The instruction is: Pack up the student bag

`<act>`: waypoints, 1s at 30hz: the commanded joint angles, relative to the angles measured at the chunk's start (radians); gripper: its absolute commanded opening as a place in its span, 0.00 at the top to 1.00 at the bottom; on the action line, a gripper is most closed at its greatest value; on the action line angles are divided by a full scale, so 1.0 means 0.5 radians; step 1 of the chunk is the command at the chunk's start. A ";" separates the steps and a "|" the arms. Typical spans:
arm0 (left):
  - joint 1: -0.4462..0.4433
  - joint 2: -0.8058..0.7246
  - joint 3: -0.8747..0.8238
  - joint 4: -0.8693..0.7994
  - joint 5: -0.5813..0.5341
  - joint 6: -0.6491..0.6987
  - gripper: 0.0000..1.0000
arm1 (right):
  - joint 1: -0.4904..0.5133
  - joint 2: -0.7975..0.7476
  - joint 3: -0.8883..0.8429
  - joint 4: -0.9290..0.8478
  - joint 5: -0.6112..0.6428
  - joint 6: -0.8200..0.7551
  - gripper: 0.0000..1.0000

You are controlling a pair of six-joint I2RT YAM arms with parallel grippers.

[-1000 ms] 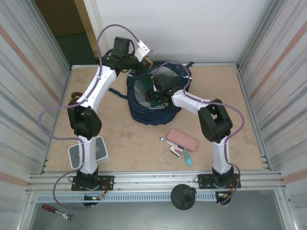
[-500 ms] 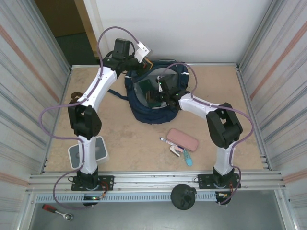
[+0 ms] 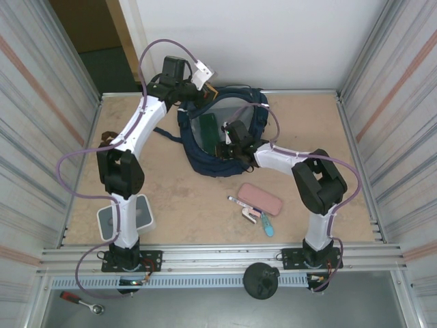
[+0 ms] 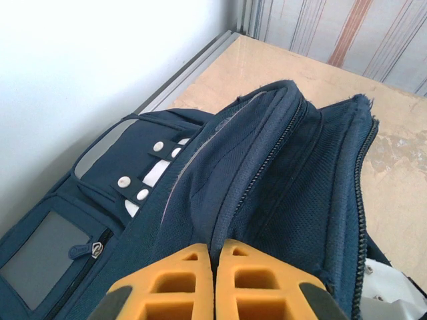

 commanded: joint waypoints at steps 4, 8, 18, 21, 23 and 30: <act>0.000 -0.111 0.006 0.196 0.087 -0.040 1.00 | -0.033 0.239 0.170 0.099 0.057 0.054 0.79; -0.007 -0.123 -0.044 0.233 0.090 -0.060 1.00 | -0.098 0.403 0.380 0.229 0.060 0.102 0.79; -0.015 -0.117 -0.054 0.250 0.065 -0.089 1.00 | -0.117 0.125 0.277 0.299 -0.016 0.063 0.67; -0.015 -0.129 -0.090 0.275 0.067 -0.079 1.00 | -0.091 -0.189 -0.043 0.223 0.031 -0.009 0.60; -0.016 -0.124 -0.100 0.297 0.062 -0.080 1.00 | -0.087 -0.400 -0.223 0.091 0.047 -0.045 0.51; -0.024 -0.120 -0.112 0.294 0.065 -0.060 1.00 | -0.010 -1.039 -0.744 -0.527 0.216 -0.108 0.18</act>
